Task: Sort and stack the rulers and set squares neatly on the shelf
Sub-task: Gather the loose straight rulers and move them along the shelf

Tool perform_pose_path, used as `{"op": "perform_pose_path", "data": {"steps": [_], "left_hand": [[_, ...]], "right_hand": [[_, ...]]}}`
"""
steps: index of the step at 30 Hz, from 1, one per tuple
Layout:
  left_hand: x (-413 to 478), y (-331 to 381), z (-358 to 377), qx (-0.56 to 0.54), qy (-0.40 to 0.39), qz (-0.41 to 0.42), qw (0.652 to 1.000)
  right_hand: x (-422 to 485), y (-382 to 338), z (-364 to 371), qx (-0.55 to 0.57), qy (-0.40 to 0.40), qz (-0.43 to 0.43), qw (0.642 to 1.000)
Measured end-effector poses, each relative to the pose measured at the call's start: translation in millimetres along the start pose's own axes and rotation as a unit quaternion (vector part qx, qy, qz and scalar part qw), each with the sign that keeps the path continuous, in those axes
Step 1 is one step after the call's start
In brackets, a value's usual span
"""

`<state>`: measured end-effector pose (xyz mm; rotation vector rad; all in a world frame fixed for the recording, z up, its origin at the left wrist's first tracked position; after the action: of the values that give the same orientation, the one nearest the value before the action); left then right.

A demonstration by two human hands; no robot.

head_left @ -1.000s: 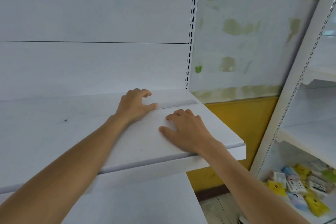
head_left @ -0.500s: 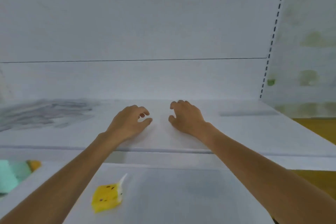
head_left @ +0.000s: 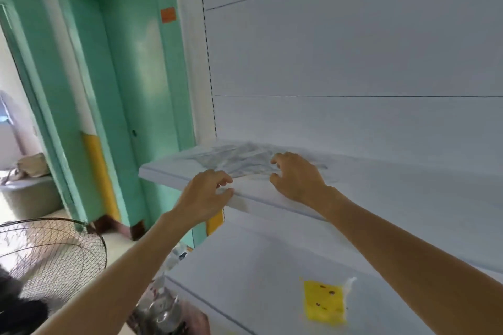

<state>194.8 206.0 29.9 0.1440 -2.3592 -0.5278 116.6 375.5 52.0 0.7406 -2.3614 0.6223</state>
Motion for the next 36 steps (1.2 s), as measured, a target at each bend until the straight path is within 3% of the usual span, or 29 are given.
{"op": "perform_pose_path", "data": {"steps": [8,18,25,32,36], "left_hand": [[34,-58,13,-0.015,0.007,-0.017,1.0],[120,-100,54,-0.009,0.013,-0.034,0.999],[147,-126,82,0.001,-0.01,-0.033,0.999],[172,-155,96,0.101,-0.055,-0.033,0.993],[183,-162,94,0.031,-0.099,-0.031,0.994]], "right_hand": [[45,-16,53,0.004,-0.01,-0.014,1.0],[135,30,95,-0.011,-0.023,0.001,1.0],[156,44,142,0.017,-0.084,0.043,0.995],[162,38,166,-0.055,-0.116,0.09,0.988],[167,29,170,-0.095,-0.152,0.114,0.977]]}}
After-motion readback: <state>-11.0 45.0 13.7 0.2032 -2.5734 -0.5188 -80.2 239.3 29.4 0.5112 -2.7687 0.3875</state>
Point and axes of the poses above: each hand's wrist, its own x-axis towards the middle knuckle, its own z-axis out of the palm, y = z × x, the point moved 4 cm from there along x, towards the middle knuckle, and after that the axes turned 15 degrees about y, right-handed, at the moved point
